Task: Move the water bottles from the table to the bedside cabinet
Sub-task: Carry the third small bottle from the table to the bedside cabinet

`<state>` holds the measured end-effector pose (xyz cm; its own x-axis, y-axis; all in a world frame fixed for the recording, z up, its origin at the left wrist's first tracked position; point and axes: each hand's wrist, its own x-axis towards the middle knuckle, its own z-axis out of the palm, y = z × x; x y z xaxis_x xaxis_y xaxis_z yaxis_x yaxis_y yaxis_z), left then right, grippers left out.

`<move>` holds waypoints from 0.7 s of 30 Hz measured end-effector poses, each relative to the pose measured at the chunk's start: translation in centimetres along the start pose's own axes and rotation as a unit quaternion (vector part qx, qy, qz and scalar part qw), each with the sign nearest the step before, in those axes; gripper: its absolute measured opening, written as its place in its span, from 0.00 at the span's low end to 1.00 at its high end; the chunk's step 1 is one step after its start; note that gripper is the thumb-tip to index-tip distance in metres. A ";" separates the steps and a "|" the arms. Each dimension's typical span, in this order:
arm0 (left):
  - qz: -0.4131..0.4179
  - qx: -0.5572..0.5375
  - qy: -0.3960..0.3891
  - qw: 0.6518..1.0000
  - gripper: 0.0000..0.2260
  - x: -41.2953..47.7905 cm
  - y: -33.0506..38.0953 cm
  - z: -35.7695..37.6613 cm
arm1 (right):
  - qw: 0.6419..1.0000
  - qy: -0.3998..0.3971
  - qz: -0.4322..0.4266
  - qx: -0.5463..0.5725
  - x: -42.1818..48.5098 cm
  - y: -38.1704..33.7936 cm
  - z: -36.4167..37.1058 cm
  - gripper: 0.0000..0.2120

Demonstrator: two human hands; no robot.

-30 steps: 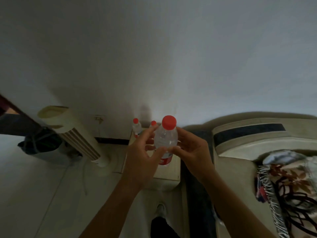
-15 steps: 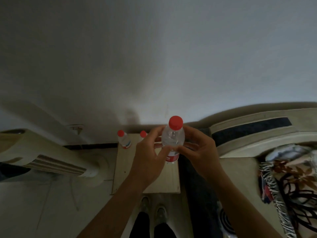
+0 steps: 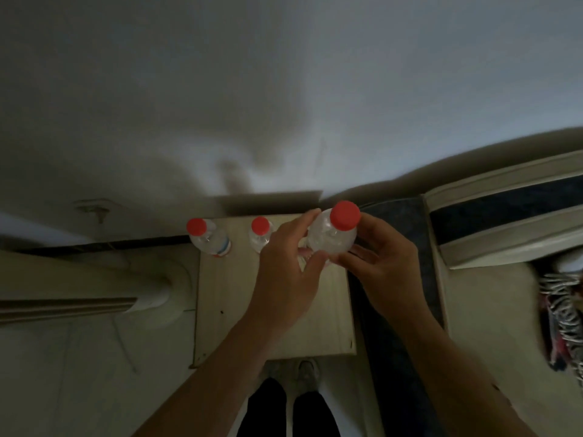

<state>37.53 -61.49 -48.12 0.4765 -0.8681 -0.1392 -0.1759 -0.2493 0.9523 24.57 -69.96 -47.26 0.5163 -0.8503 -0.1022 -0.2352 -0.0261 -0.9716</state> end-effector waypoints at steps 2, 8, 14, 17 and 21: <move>-0.009 0.002 0.001 1.000 0.26 0.7 -1.9 0.5 | 1.000 0.007 0.004 0.003 0.4 2.0 0.7 0.27; -0.024 -0.009 0.006 1.000 0.25 2.2 -6.2 1.7 | 0.999 0.018 0.027 -0.012 2.0 6.6 2.0 0.27; -0.032 -0.004 0.025 0.999 0.25 3.7 -9.1 2.7 | 0.999 0.000 0.039 -0.038 4.0 10.4 2.5 0.27; -0.038 0.005 0.029 0.999 0.24 4.4 -10.1 3.2 | 0.998 -0.001 0.041 -0.040 4.7 11.4 2.9 0.27; -0.049 0.021 0.032 0.998 0.26 5.2 -11.4 3.7 | 0.998 0.009 0.045 -0.033 5.5 12.6 3.5 0.27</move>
<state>38.79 -64.74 -60.66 0.5461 -0.8105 -0.2117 -0.1624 -0.3503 0.9225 27.30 -73.17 -60.83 0.4760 -0.8598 -0.1849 -0.3346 0.0174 -0.9422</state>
